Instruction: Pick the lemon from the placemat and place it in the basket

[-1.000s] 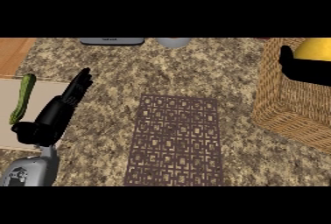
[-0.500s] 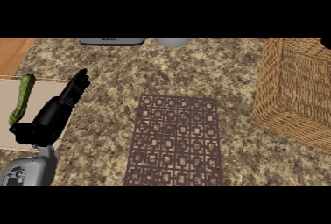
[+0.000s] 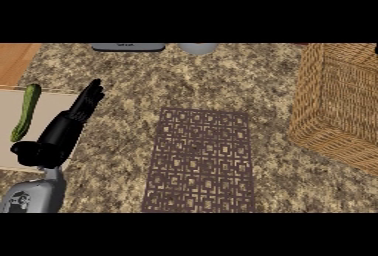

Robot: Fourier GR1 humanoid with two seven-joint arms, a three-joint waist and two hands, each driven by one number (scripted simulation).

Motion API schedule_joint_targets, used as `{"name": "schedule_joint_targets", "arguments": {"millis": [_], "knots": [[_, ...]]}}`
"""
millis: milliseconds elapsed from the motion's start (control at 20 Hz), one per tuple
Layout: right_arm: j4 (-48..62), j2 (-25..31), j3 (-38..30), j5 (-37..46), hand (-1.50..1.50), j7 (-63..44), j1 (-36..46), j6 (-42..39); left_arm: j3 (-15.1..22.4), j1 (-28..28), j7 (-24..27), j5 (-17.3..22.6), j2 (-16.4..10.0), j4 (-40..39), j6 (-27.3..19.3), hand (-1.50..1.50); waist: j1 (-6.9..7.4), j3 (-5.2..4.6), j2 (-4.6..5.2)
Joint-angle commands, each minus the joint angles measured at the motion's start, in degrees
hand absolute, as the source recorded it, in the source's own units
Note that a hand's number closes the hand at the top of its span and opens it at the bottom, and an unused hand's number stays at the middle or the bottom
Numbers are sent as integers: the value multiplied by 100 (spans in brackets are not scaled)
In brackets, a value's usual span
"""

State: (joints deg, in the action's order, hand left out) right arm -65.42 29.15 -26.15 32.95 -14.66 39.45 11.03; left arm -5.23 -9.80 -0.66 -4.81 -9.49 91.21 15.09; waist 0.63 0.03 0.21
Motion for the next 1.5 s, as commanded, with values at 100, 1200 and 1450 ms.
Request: {"name": "schedule_joint_targets", "arguments": {"millis": [100, 1200, 1450], "knots": [[1286, 469, -304, -194, 150, 1322, 90, 468, 43, -75, -136, 40, 79, 47, -3, 0, 15, 2, 7], [3490, 1104, -1012, -1486, -150, 3168, 1295, 873, 81, -216, 105, -209, 114, -241, -115, 0, 29, 2, 17], [3569, 1314, -1449, -2051, -150, 2666, 1256, 646, 0, 11, 45, -45, 102, -65, -36, 0, 6, 0, -3]]}}
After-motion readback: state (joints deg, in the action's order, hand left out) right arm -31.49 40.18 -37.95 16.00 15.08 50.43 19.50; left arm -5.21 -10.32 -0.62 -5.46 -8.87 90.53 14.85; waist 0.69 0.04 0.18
